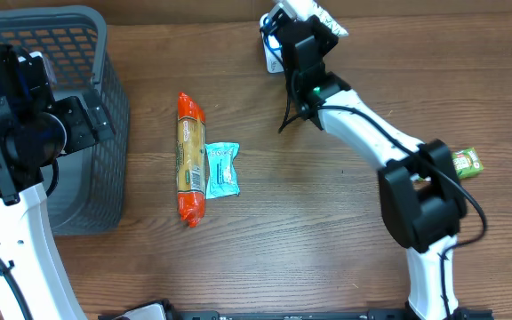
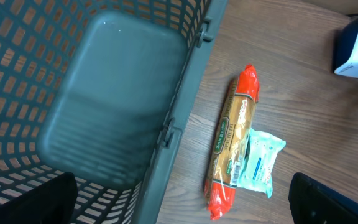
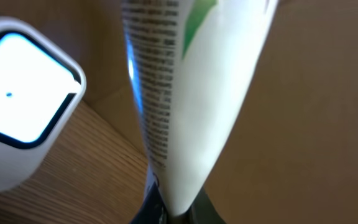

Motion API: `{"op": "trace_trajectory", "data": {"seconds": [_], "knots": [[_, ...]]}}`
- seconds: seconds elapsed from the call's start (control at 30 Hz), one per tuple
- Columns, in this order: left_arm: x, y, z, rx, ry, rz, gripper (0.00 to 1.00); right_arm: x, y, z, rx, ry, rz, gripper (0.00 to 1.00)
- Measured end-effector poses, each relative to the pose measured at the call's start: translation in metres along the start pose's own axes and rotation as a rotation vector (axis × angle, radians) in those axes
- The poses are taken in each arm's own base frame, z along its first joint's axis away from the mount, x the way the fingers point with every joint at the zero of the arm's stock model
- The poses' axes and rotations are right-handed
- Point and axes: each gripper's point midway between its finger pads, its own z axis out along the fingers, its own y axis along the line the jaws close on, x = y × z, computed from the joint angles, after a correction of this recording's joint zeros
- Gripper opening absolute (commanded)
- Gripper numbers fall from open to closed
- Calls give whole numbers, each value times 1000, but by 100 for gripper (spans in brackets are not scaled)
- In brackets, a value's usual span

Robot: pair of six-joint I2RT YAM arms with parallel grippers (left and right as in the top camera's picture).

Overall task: Scan the item barcode
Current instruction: 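Carry the Pantene tube to the scanner and hold it there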

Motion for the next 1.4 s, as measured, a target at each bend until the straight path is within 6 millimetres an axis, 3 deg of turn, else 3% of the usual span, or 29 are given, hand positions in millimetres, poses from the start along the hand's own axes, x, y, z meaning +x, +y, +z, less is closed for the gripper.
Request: {"op": "trace_trajectory", "data": {"seconds": [0.23, 0.53, 1.03, 1.23, 1.4], "knots": [[0, 0, 0, 0, 0, 0, 100, 29, 43, 26, -3, 62, -215, 3], [0, 0, 0, 0, 0, 0, 100, 37, 35, 31, 28, 92, -233, 3], [0, 0, 0, 0, 0, 0, 100, 43, 42, 30, 1, 108, -184, 3], [0, 0, 0, 0, -1, 0, 100, 53, 61, 22, -71, 154, -151, 3], [0, 0, 0, 0, 0, 0, 100, 55, 66, -21, -251, 210, -42, 4]]}}
